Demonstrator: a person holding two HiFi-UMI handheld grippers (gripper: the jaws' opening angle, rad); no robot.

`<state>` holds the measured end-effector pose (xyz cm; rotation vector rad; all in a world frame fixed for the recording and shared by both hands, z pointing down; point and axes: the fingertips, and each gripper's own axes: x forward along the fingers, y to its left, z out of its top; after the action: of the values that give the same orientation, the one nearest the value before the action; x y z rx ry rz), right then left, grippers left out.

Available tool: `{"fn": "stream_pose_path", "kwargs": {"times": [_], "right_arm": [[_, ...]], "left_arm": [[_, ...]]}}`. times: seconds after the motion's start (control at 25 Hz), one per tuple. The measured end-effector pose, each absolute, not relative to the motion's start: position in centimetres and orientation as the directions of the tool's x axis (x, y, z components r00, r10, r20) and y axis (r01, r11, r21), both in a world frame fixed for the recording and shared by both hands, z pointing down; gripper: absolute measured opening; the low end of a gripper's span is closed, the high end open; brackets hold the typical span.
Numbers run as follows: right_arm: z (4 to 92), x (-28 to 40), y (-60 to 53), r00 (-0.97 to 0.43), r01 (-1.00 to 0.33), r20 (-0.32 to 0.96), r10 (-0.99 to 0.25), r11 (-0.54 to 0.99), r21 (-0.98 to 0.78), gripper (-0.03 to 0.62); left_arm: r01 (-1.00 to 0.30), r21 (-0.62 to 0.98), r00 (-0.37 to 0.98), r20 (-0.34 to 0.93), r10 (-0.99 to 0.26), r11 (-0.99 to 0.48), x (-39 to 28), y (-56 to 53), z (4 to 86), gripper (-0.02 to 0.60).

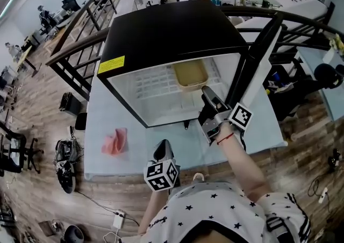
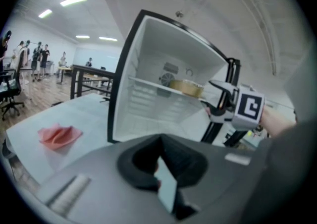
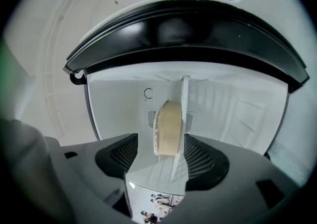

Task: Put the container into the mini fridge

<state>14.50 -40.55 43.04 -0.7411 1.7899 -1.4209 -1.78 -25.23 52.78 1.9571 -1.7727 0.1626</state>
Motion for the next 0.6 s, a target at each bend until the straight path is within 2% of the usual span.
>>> {"fn": "stream_pose_path", "kwargs": {"times": [0.2,0.36,0.4,0.44,0.48,0.6], "right_arm": [[43.1,13.4,-37.7,-0.626,-0.059,-0.172,-0.76,0.267,-0.962,0.247],[43.8,12.7,-35.0,-0.659,-0.187,-0.119,-0.743,0.314,-0.931,0.244],[43.9,12.5,-34.3,-0.663,-0.223,-0.096,-0.742,0.319,-0.921,0.218],[44.1,12.3,-33.6,-0.667,-0.263,-0.07,-0.741,0.323,-0.909,0.148],[44.2,12.2,-32.9,-0.671,-0.305,-0.044,-0.74,0.331,-0.893,0.109],[44.5,12.2,-30.9,-0.676,-0.435,0.022,-0.737,0.375,-0.818,0.064]], "left_arm": [[-0.961,0.273,0.149,0.405,-0.902,-0.036,-1.9,-24.0,52.6,0.006],[-0.96,0.278,0.15,0.403,-0.903,-0.036,-1.8,-22.6,52.4,0.006],[-0.96,0.278,0.151,0.403,-0.902,-0.037,-1.8,-22.2,52.3,0.006],[-0.96,0.279,0.152,0.405,-0.902,-0.037,-1.8,-21.8,52.3,0.006],[-0.959,0.28,0.152,0.407,-0.901,-0.036,-1.8,-21.4,52.4,0.007],[-0.958,0.285,0.157,0.414,-0.896,-0.036,-1.5,-20.2,52.4,0.007]]}}
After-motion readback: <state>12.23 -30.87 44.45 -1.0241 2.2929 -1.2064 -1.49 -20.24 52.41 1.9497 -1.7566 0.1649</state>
